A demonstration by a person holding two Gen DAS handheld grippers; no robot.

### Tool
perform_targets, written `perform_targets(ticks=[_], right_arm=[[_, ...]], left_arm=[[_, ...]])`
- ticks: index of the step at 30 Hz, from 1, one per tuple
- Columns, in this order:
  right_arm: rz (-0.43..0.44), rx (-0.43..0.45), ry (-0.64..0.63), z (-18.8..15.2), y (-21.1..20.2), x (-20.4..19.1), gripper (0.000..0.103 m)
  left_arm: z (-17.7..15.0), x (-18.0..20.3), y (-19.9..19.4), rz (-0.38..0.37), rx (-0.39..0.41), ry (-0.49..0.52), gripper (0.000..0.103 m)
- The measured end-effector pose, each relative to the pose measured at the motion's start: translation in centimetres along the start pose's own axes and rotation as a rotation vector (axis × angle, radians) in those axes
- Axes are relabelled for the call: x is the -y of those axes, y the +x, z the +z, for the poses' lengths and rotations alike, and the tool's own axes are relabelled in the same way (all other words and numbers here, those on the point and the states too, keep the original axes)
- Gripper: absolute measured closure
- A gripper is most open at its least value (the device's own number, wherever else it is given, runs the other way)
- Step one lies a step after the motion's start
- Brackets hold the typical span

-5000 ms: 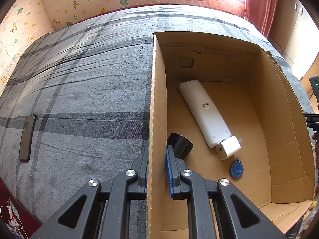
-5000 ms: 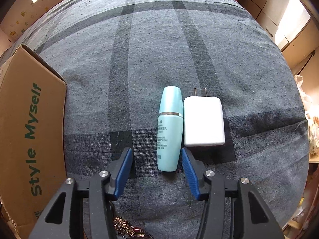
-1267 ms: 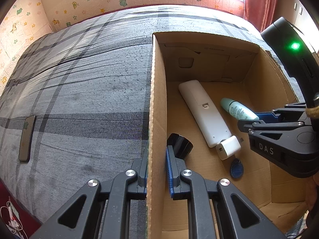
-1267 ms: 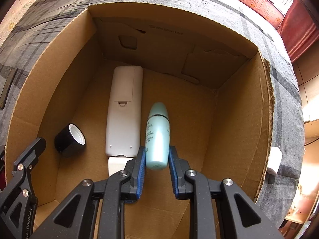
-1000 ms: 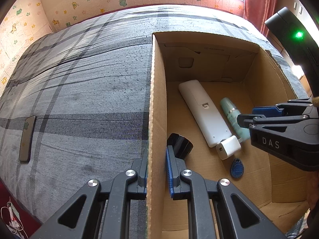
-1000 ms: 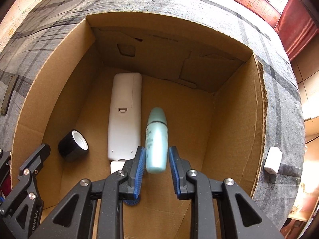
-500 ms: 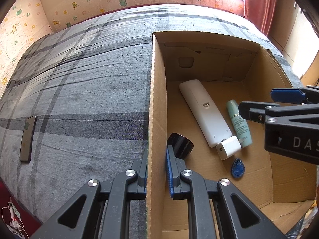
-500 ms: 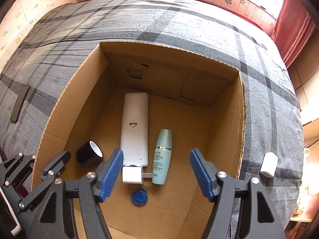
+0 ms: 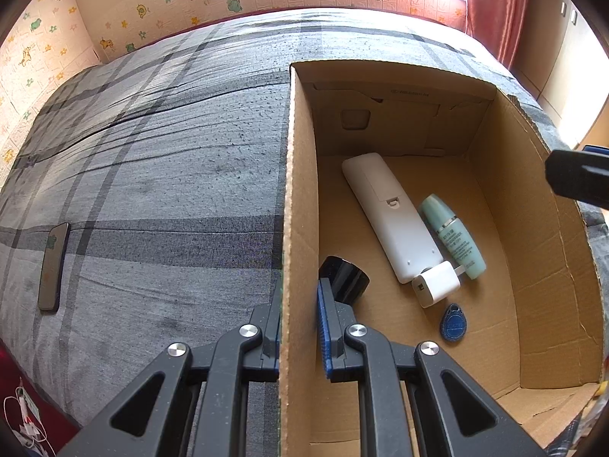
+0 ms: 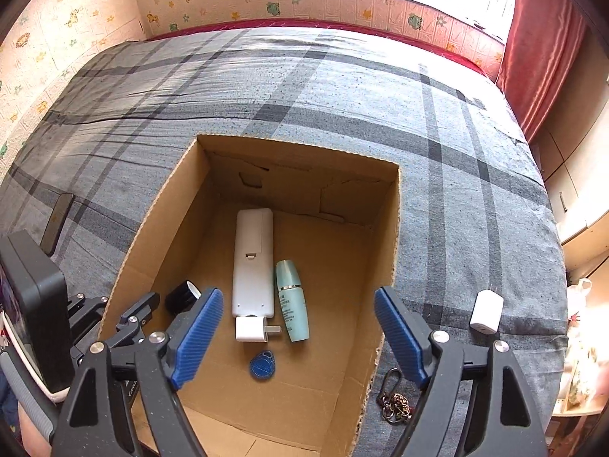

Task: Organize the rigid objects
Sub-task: 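Move the right gripper out of the box to the brass keychain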

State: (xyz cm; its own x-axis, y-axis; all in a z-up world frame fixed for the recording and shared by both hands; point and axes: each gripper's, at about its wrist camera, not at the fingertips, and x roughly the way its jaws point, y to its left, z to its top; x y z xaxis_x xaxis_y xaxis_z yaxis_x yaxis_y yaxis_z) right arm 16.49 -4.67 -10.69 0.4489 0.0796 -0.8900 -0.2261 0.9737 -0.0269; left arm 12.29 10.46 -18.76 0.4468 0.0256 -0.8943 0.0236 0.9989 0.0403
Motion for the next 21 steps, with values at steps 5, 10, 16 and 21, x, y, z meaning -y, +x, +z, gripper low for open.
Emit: perform_targets(ticks=[5, 10, 16, 21], right_arm=[[-0.017, 0.023, 0.025, -0.1, -1.4, 1.7, 0.007], [-0.037, 0.028, 0.041, -0.7, -2.4, 4.0, 0.0], [-0.077, 0.035, 0.084, -2.0, -3.3, 7.6, 0.0], [-0.109, 0.028, 0.121, -3.4, -3.5, 10.3, 0.0]], left_arm=[[-0.1, -0.1, 0.0, -0.003, 0.003, -0.004, 0.088], [-0.1, 0.0, 0.0, 0.002, 0.003, 0.002, 0.088], [-0.1, 0.0, -0.1, 0.001, 0.003, 0.001, 0.088], [0.0, 0.1, -0.1, 0.001, 0.003, 0.001, 0.088]])
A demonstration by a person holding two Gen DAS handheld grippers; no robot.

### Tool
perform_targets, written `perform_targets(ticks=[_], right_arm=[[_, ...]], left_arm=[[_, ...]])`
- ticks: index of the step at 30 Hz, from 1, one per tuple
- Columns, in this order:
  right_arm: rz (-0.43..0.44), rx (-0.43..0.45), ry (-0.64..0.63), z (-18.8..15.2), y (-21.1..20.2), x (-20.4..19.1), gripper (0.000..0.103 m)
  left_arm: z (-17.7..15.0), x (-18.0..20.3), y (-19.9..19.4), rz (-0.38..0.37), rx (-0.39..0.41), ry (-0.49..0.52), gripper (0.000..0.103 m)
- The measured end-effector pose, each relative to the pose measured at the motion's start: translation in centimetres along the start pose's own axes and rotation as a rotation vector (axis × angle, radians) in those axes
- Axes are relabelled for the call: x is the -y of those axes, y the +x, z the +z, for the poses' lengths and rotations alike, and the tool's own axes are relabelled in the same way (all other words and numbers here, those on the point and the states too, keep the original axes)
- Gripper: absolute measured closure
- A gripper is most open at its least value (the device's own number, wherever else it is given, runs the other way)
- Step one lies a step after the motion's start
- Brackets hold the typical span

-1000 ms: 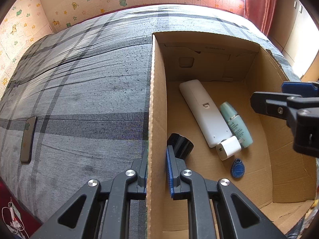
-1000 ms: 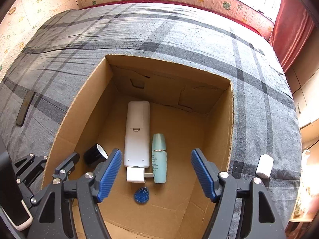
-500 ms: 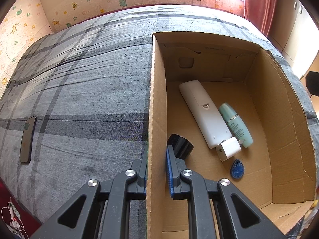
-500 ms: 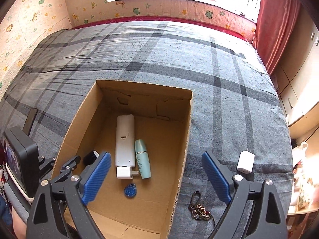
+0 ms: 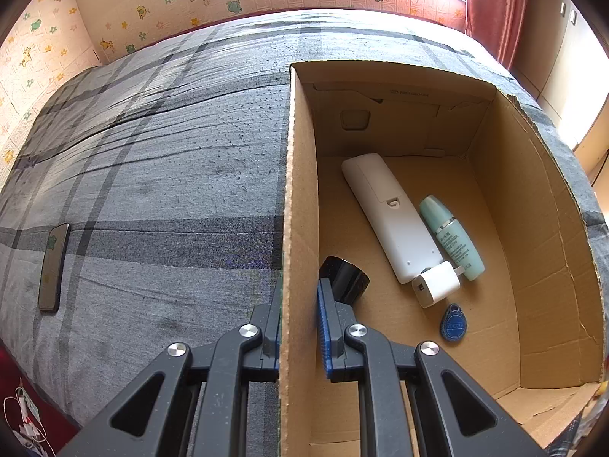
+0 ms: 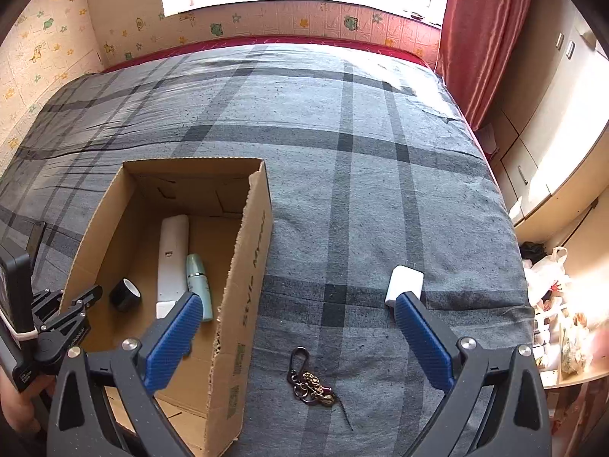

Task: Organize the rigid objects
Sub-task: 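Move the right gripper out of the box to the brass keychain, then grasp the brass keychain with the right gripper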

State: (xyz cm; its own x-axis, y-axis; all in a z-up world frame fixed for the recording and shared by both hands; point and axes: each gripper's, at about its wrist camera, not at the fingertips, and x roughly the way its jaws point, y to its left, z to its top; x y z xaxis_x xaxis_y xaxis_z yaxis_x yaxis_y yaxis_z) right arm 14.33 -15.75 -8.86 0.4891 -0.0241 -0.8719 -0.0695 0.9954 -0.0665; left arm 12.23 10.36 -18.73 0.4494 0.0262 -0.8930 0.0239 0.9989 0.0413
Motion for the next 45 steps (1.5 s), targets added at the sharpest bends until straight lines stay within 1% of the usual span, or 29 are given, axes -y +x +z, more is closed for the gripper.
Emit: perform_targets(ticks=[8, 14, 19, 22, 27, 30, 37, 45], right_arm=[[-0.024, -0.038, 0.044, -2.6, 1.0, 3.3, 0.0], [-0.036, -0.071, 0.069, -4.9, 2.5, 4.5, 0.0], [0.002, -0.106, 0.079, -7.0, 4.3, 4.9, 0.0], [0.013, -0.128, 0.076, -8.2, 5.5, 4.9, 0.0], [0.01, -0.142, 0.018, -9.7, 7.2, 4.1, 0.0], [0.022, -0.169, 0.018, -10.4, 8.3, 3.9, 0.0], [0.022, -0.183, -0.027, -11.2, 10.1, 3.0, 0.0], [0.013, -0.225, -0.049, -12.1, 12.3, 2.0, 0.0]], left_arm=[[0.0, 0.0, 0.0, 0.0, 0.0, 0.0, 0.088], [-0.1, 0.0, 0.0, 0.001, 0.001, -0.001, 0.088], [0.0, -0.1, 0.0, 0.0, 0.001, -0.002, 0.088], [0.0, -0.1, 0.0, 0.002, 0.001, -0.001, 0.088], [0.0, -0.1, 0.0, 0.002, 0.0, 0.0, 0.088], [0.0, -0.2, 0.0, 0.003, 0.0, -0.001, 0.088], [0.0, -0.2, 0.0, 0.002, 0.0, 0.0, 0.088], [0.0, -0.3, 0.0, 0.002, -0.001, -0.001, 0.088]])
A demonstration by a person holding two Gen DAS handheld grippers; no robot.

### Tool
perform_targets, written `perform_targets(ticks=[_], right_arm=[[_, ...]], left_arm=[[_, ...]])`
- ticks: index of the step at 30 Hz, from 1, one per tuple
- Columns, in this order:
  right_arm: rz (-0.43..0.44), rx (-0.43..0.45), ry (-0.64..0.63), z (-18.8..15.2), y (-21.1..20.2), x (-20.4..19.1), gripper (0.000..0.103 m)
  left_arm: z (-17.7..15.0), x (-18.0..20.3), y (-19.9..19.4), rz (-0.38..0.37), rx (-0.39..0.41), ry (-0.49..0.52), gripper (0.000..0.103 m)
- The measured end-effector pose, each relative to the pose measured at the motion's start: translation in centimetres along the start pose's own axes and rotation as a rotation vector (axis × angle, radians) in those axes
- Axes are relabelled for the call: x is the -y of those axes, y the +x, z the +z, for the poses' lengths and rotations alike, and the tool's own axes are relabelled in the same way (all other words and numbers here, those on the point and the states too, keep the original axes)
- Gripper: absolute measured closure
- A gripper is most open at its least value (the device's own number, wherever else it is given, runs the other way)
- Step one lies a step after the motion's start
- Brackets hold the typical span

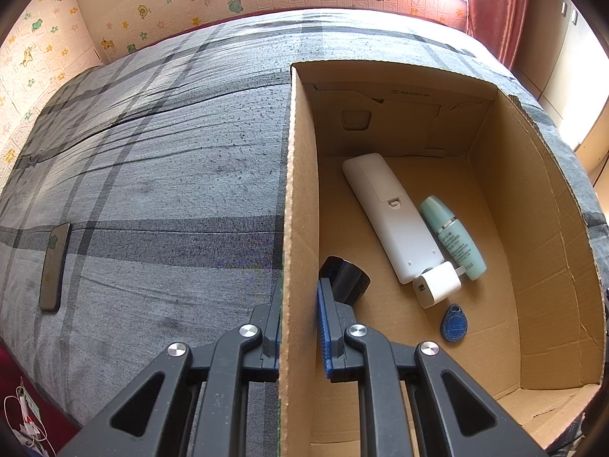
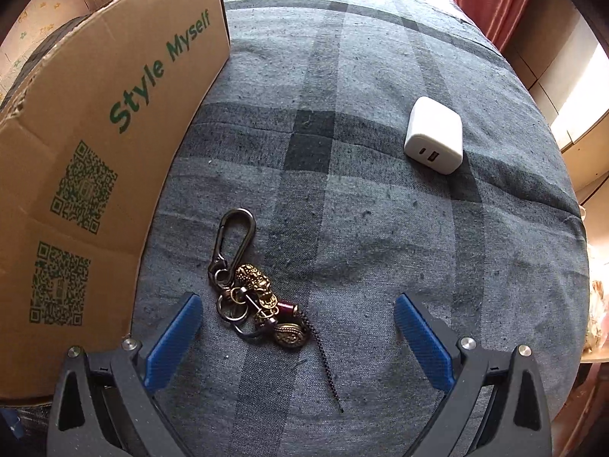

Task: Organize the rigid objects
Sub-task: 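Grasp the brass keychain with the right gripper, then lift the keychain and carry it over the box with the right gripper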

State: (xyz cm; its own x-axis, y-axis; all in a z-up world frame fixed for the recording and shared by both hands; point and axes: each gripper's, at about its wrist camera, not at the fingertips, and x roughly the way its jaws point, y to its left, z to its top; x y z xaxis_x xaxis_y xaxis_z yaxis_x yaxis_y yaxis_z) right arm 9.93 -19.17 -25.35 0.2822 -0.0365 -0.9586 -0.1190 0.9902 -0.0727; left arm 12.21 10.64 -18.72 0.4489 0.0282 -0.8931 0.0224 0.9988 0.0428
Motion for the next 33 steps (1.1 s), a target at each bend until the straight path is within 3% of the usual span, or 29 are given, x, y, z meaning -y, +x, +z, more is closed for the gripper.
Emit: perform_targets(ticks=[12, 13, 14, 16, 17, 20, 33], right_arm=[[0.014, -0.007, 0.002, 0.3, 1.3, 0.6, 0.002], [0.02, -0.008, -0.001, 0.3, 1.2, 0.5, 0.005], [0.022, -0.006, -0.007, 0.3, 1.1, 0.4, 0.014], [0.02, 0.014, -0.018, 0.1, 0.7, -0.1, 0.04], [0.03, 0.011, -0.013, 0.0, 0.5, -0.2, 0.067], [0.03, 0.013, 0.003, -0.2, 0.2, -0.4, 0.086], [0.05, 0.067, 0.053, -1.3, -3.4, 0.7, 0.092]], left_arm=[[0.1, 0.1, 0.1, 0.004, -0.002, 0.001, 0.088], [0.0, 0.2, 0.1, 0.004, -0.002, 0.001, 0.088], [0.0, 0.2, 0.1, 0.005, -0.002, 0.001, 0.088], [0.0, 0.2, 0.2, 0.005, -0.001, 0.001, 0.088], [0.0, 0.2, 0.2, 0.005, -0.001, 0.001, 0.088], [0.0, 0.2, 0.1, 0.004, -0.001, 0.0, 0.088], [0.0, 0.3, 0.0, 0.005, -0.001, 0.001, 0.088]])
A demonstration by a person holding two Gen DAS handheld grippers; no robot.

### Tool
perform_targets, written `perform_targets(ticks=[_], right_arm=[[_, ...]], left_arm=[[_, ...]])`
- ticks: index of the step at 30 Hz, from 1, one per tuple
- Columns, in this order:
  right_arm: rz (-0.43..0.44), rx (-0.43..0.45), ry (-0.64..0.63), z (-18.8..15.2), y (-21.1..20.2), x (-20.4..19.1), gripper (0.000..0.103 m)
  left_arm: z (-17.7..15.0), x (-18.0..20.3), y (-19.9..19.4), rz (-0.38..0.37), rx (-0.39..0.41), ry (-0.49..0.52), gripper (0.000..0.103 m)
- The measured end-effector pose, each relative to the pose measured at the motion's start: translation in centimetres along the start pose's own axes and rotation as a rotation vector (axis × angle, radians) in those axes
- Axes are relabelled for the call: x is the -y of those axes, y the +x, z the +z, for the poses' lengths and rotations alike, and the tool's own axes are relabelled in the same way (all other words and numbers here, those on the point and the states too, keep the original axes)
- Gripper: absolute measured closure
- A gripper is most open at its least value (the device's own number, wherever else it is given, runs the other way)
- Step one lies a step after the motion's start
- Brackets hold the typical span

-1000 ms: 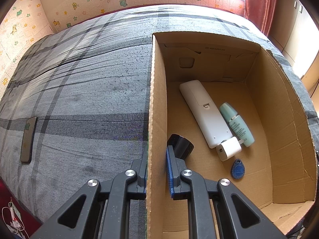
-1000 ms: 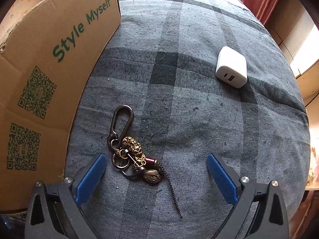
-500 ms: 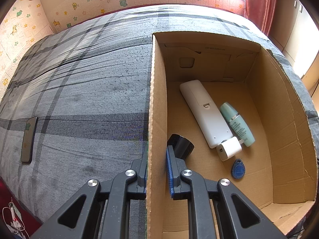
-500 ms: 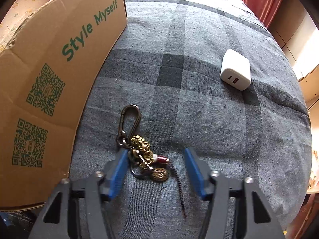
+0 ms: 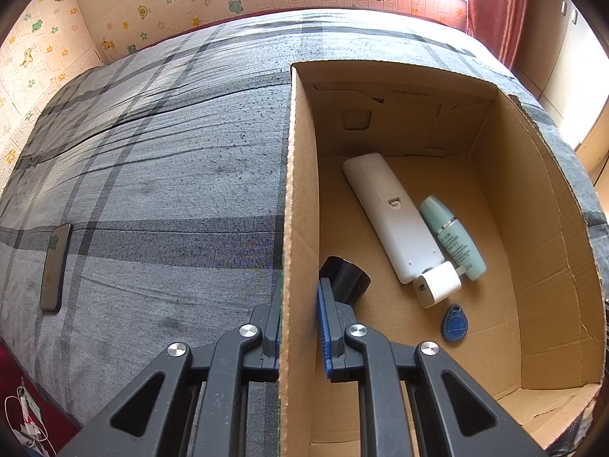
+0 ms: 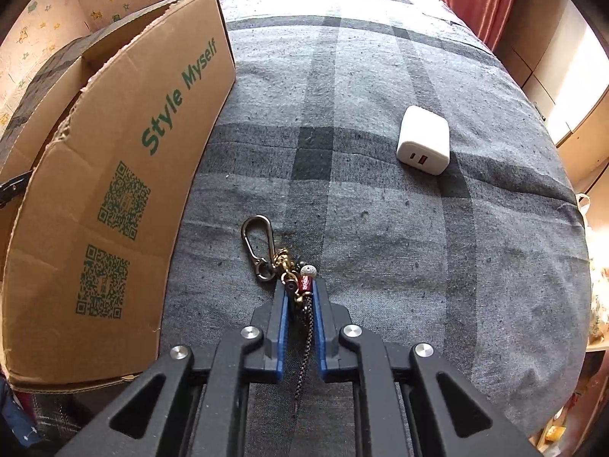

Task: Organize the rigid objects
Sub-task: 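Lift the keychain and carry it over the box with the right gripper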

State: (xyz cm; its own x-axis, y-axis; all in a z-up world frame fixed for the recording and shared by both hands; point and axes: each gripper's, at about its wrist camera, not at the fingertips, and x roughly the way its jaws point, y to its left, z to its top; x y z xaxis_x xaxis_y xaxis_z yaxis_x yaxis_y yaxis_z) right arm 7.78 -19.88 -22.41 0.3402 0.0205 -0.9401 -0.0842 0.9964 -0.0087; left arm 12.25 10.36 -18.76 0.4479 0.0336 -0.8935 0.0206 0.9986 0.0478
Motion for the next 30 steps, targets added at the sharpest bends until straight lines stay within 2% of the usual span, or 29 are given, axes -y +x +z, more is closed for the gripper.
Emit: perform_targets(ticks=[9, 24, 30], right_arm=[[-0.009, 0.063, -0.01, 1.2, -3.8, -1.2, 0.093], [-0.027, 0.143, -0.045, 4.6, -8.8, -0.6, 0.093], [-0.01, 0.171, -0.047, 6.1, -11.1, -1.0, 0.093]], left_arm=[[0.1, 0.1, -0.1, 0.0, 0.0, 0.0, 0.088], [0.1, -0.1, -0.1, -0.001, 0.0, 0.001, 0.088], [0.1, -0.1, 0.0, 0.0, 0.0, 0.001, 0.088]])
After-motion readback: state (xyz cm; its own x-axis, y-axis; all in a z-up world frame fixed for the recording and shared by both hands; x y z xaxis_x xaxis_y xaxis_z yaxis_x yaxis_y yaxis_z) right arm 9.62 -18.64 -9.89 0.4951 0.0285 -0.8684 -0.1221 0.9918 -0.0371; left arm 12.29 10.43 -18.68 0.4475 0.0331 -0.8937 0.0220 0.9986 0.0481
